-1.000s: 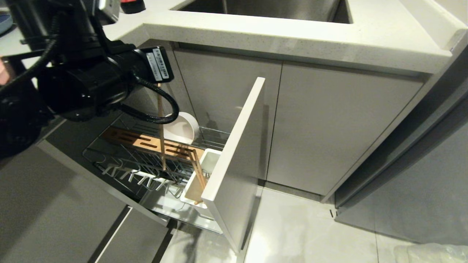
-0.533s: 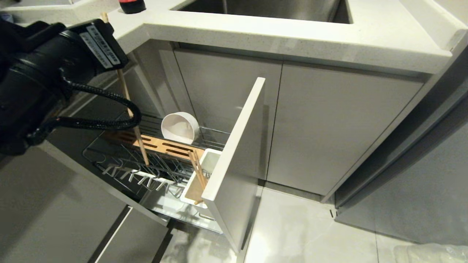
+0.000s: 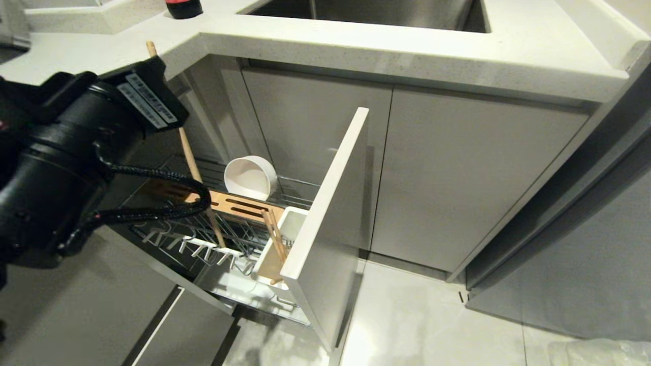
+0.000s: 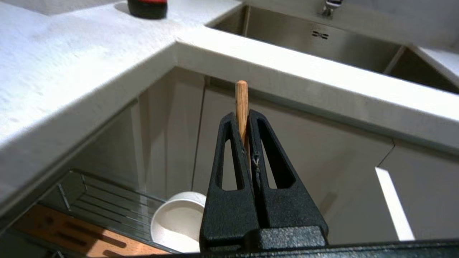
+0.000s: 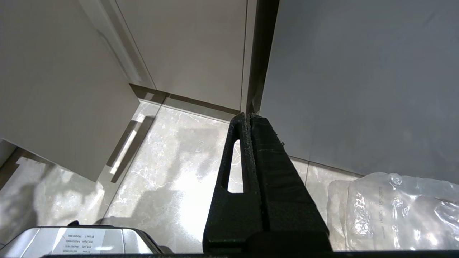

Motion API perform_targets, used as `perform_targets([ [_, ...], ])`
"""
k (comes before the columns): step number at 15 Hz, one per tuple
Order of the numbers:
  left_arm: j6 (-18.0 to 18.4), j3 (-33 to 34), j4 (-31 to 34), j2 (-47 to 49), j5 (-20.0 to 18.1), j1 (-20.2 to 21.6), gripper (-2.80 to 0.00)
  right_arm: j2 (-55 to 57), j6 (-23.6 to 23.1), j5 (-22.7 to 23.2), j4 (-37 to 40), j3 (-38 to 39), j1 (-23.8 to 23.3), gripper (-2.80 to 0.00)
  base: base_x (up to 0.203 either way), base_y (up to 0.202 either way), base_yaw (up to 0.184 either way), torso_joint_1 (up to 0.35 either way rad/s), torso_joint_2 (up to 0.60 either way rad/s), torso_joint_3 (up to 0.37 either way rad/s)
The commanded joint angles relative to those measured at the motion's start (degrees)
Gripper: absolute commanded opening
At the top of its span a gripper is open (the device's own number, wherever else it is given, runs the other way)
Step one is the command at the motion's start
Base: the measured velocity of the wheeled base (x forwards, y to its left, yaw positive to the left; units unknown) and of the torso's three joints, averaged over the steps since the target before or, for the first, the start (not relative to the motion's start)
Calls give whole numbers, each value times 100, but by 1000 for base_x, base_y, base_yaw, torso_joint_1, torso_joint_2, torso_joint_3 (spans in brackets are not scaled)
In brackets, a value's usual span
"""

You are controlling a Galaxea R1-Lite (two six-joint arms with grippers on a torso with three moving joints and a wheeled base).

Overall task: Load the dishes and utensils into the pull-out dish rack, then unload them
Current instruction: Pick up the spoon and place it in the cupboard

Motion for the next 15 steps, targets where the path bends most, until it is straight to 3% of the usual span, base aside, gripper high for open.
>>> perform_targets([
  [1,6,131,-223,346,25,-3,-280,-4,-2,2,-1,1,2,-280,0,0,0,0,0,0],
  [5,31,223,-959,1133,37,-2,-280,-4,-2,2,-1,1,2,-280,0,0,0,0,0,0],
  [9,369,250,-1771,1891,46,-2,-280,-4,-2,2,-1,1,2,-280,0,0,0,0,0,0],
  [15,473,246,-2303,2563,47,25,-280,-4,-2,2,-1,1,2,-280,0,0,0,0,0,0],
])
